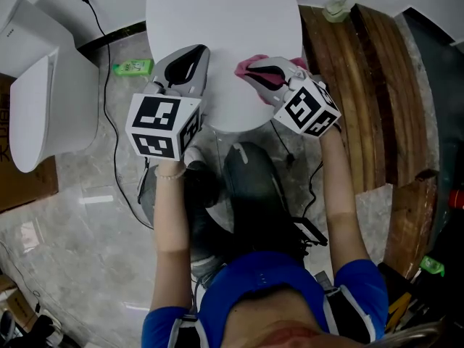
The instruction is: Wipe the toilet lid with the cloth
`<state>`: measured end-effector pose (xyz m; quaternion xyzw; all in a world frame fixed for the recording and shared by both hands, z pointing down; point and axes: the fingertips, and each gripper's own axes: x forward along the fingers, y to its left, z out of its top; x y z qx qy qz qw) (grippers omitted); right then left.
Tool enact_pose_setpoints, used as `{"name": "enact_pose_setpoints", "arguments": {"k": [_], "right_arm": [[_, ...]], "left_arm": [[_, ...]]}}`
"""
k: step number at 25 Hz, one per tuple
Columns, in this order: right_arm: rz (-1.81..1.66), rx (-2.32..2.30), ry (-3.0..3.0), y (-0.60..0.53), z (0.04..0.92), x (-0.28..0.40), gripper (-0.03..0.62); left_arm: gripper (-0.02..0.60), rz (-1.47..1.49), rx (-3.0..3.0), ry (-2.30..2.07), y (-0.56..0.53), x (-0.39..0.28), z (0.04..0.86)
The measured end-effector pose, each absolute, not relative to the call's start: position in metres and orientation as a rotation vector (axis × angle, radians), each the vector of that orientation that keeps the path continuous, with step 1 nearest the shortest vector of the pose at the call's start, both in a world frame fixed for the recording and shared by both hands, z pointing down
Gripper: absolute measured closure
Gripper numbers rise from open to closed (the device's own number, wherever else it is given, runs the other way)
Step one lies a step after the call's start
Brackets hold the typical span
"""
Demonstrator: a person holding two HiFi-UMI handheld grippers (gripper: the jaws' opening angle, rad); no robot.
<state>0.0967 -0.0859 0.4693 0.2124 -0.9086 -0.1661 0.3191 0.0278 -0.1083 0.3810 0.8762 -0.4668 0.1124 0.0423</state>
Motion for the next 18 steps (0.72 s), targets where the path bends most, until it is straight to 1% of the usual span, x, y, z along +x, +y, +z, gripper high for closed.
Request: {"name": "enact_pose_setpoints", "arguments": {"k": [18], "right_arm": [[-0.462,0.594,-2.368,-0.059,0.472,0.095,0.579]], "left_arm": [[0.580,0.299,2.676,-1.452,-0.110,0.014,0.374]]}}
